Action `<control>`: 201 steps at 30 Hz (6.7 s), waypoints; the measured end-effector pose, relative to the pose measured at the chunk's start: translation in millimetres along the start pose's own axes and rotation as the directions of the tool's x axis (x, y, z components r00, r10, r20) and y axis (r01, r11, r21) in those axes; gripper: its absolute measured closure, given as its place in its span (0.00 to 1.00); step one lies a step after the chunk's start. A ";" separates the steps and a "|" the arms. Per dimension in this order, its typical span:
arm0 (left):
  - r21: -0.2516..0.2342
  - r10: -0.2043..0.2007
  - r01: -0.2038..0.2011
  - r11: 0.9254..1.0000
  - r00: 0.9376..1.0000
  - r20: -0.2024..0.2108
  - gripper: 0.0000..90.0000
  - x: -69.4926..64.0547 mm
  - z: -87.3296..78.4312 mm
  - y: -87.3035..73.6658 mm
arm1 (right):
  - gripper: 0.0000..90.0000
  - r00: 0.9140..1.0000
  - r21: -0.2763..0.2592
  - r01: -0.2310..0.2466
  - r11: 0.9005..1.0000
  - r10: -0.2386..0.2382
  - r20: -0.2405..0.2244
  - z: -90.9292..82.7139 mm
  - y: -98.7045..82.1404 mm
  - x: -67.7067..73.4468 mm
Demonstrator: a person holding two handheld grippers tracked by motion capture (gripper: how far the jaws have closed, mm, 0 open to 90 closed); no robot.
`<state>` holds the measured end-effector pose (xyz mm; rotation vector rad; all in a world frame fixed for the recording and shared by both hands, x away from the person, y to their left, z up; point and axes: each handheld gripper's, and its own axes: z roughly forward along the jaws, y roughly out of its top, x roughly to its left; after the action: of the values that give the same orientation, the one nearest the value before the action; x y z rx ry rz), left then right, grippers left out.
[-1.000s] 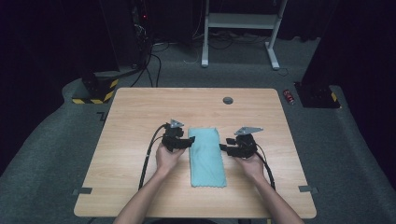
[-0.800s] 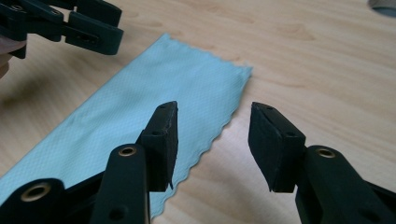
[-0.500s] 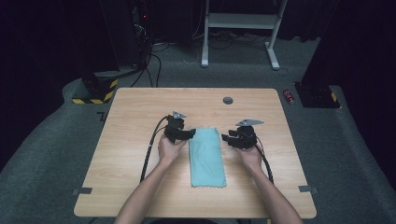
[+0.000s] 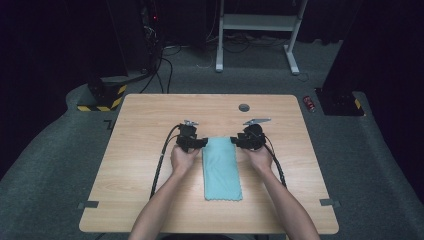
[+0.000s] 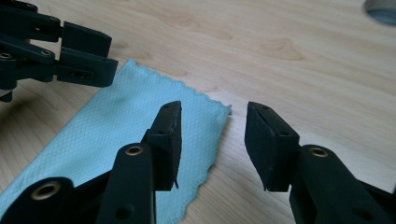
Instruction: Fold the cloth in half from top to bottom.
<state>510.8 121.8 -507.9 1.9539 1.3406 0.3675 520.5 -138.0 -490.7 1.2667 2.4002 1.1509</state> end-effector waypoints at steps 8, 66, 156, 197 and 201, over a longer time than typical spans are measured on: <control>0.022 0.003 -0.003 1.000 1.000 0.013 0.56 1.1 5.0 -2.7 | 0.63 0.998 0.044 -0.039 0.998 0.037 0.043 23.7 -1.3 -7.1; -0.075 0.019 -0.008 0.997 0.987 0.158 1.00 7.6 -13.6 25.9 | 0.99 0.999 -0.071 0.034 0.997 -0.031 0.044 3.5 10.8 2.9; -0.096 0.283 -0.267 0.959 0.927 0.248 1.00 -33.2 -75.1 -48.5 | 0.99 0.970 -0.080 0.205 0.976 -0.213 -0.118 -51.0 -55.5 43.0; -0.061 0.313 -0.308 0.949 0.913 0.261 0.99 -42.8 -77.9 -85.7 | 0.99 0.954 -0.045 0.234 0.971 -0.239 -0.182 -55.1 -96.2 62.9; -0.063 0.324 -0.319 0.946 0.909 0.263 0.99 -45.3 -79.3 -86.7 | 0.99 0.955 -0.041 0.227 0.973 -0.231 -0.185 -55.8 -99.5 62.3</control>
<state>385.2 130.0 -506.2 2.1241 0.8386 0.2542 393.4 -153.8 -512.7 0.8778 2.5795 1.2688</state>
